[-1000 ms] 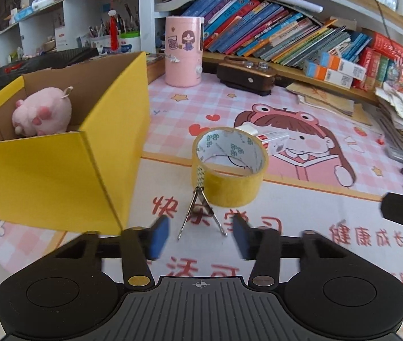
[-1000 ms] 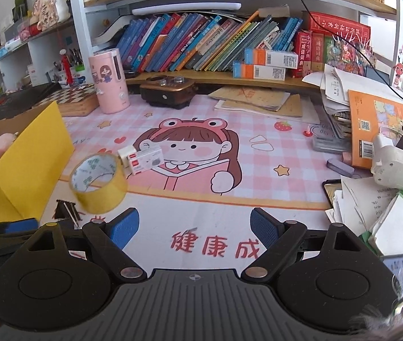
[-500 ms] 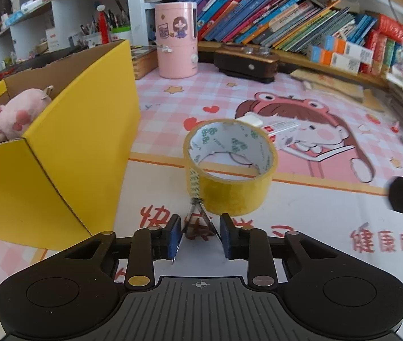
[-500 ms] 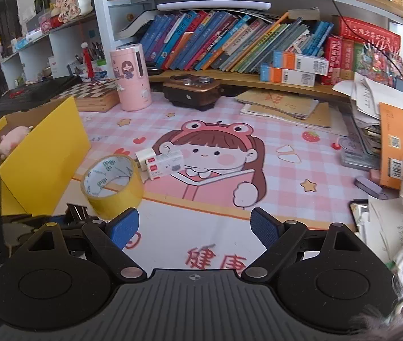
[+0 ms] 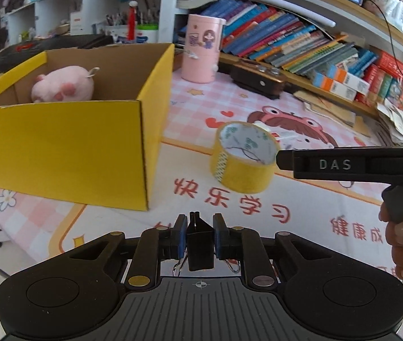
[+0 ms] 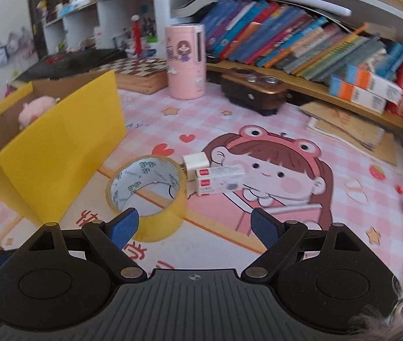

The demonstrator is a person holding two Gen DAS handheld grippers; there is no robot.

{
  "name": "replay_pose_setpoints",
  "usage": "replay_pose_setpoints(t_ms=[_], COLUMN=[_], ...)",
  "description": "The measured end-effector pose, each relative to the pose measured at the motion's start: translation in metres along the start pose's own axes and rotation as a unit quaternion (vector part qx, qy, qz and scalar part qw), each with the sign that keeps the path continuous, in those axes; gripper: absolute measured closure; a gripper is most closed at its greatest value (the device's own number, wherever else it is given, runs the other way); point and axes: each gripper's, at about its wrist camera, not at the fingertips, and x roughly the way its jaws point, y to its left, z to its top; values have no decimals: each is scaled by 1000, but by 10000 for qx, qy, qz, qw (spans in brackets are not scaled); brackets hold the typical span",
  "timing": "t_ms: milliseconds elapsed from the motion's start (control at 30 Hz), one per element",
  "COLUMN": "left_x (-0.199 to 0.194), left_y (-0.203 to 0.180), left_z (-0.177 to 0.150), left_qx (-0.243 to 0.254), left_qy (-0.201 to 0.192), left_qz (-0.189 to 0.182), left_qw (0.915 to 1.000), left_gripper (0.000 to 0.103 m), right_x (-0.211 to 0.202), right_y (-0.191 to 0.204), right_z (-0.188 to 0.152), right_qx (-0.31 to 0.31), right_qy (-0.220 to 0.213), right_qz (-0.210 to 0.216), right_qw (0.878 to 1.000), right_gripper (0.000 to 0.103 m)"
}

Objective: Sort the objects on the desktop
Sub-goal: 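Grasp the yellow tape roll with the right gripper while the left gripper holds the clip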

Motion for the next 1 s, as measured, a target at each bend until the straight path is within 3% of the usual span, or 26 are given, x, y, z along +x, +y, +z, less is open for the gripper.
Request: replay_pose_setpoints(t_ms=[333, 667, 767, 1000], left_x=[-35, -54, -56, -65], left_y=[16, 28, 29, 33], left_z=[9, 10, 11, 16], left_qx=[-291, -479, -454, -427], left_qy=[-249, -332, -332, -443], left_qz=[100, 275, 288, 218], left_qw=[9992, 9979, 9980, 9979], left_gripper=[86, 86, 86, 86], right_x=[32, 69, 73, 46], right_y=[22, 42, 43, 34], right_z=[4, 11, 11, 10], right_qx=[-404, -574, -523, -342], right_qy=[178, 185, 168, 4], right_qz=[413, 374, 272, 401], right_qw=[9982, 9975, 9981, 9986], right_gripper=[13, 13, 19, 20])
